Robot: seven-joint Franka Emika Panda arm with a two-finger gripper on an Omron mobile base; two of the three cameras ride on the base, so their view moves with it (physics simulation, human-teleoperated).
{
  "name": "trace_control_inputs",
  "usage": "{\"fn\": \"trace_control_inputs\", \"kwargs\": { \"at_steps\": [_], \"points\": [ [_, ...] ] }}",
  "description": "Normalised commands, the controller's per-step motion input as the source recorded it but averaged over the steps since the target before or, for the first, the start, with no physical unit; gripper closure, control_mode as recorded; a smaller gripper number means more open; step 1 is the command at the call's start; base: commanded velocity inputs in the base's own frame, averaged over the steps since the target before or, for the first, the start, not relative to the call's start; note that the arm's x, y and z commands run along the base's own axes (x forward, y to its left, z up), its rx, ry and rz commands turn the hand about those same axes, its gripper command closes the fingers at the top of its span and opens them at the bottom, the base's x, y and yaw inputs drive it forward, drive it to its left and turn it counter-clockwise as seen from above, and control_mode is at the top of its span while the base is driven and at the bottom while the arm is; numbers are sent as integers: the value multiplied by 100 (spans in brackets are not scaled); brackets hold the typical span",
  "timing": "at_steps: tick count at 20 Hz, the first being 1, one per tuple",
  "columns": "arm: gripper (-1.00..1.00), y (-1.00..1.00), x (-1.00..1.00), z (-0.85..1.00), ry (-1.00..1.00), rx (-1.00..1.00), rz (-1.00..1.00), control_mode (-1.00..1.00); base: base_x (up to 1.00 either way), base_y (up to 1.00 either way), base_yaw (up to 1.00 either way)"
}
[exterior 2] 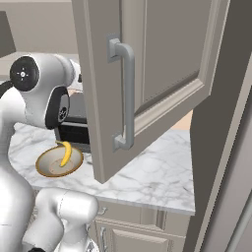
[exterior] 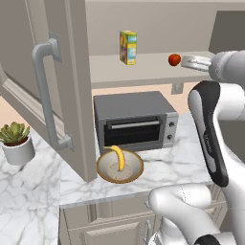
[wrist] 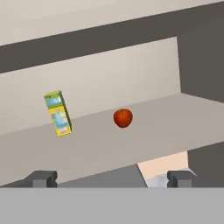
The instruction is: Open the cabinet. Pick the banana and apple from the cabinet and place them into the bowl. Then close the cabinet.
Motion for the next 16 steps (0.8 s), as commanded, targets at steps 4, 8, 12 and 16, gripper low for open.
{"fn": "trace_control_inputs", "kwargs": {
  "at_steps": [4, 8, 12, 16],
  "points": [
    [-100, 0, 40, 0, 11, 0, 7, -100, 0, 0, 0],
    [-100, 0, 45, 0, 25, -1, 1, -100, 0, 0, 0],
    [-100, 0, 20, 0, 17, -1, 0, -100, 0, 0, 0],
    [-100, 0, 1, 0, 0, 0, 0, -100, 0, 0, 0]
  ]
}}
